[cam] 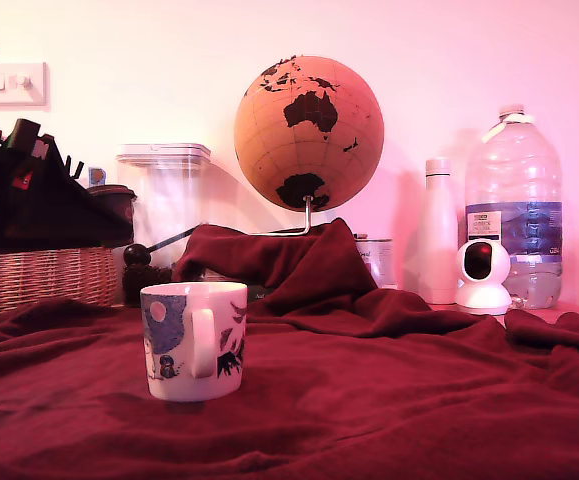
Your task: Pick up the coffee capsules on the table and drop them inside the coffee cup
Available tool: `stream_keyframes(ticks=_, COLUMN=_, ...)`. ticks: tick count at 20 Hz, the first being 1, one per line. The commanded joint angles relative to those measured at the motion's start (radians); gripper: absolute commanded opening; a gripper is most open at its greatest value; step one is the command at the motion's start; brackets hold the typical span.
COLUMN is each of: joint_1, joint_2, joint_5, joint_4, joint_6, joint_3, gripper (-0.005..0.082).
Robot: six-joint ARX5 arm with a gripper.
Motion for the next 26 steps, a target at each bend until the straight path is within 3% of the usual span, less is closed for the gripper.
stream_keyframes(ticks=1, joint_1=-0.003, joint_2=-0.009, joint_5=0.008, joint_4=0.004, joint_6=-0.003, joint_3=-0.019, gripper=0.021)
stream_keyframes(ticks=9, joint_1=-0.04, joint_2=-0.008, joint_5=0.006, joint_4=-0.108, joint_6=0.016, joint_3=0.053, gripper=0.021)
stream_keyframes(ticks=13, joint_1=-0.083, joint_2=-0.008, joint_5=-0.022, joint_4=-0.209, joint_6=0.031, joint_3=0.126, gripper=0.021)
stream_keyframes(ticks=19, joint_1=-0.122, joint_2=-0.006, joint_5=-0.107, joint_4=-0.352, joint_6=0.064, joint_3=0.223, gripper=0.021)
stream_keyframes(ticks=22, joint_1=-0.128, joint_2=0.017, joint_5=-0.121, joint_4=-0.431, joint_6=0.1, joint_3=0.279, gripper=0.021)
stream_keyframes(ticks=26, joint_1=-0.134, joint_2=0.093, joint_5=-0.121, joint_4=-0.508, joint_6=0.113, joint_3=0.369, gripper=0.021)
